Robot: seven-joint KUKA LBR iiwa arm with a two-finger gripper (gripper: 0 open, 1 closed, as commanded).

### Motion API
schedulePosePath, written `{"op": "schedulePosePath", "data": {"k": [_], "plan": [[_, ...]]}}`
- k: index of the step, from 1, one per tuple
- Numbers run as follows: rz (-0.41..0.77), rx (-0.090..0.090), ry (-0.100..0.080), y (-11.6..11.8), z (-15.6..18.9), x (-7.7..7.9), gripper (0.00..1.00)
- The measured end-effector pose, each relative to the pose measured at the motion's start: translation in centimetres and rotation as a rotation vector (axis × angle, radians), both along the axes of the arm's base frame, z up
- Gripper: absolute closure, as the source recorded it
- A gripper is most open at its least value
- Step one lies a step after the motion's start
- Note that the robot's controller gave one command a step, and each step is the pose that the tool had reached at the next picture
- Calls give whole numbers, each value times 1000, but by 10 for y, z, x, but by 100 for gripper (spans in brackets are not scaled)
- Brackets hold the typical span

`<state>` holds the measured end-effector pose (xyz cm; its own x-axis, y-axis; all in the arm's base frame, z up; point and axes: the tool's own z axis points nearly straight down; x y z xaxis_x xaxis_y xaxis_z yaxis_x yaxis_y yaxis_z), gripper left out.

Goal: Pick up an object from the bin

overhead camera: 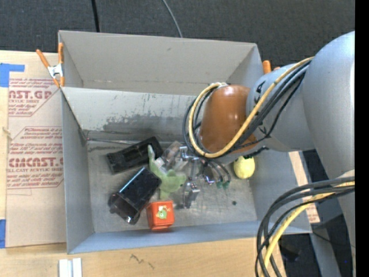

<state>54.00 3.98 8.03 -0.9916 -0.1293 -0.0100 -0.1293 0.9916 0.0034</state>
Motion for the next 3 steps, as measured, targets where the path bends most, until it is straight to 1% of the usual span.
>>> {"op": "schedulePosePath", "data": {"k": [1,2,3], "plan": [[-3,2,-32,1,3,7,100],[-3,2,-32,1,3,7,100],[-3,0,-22,1,3,7,100]]}}
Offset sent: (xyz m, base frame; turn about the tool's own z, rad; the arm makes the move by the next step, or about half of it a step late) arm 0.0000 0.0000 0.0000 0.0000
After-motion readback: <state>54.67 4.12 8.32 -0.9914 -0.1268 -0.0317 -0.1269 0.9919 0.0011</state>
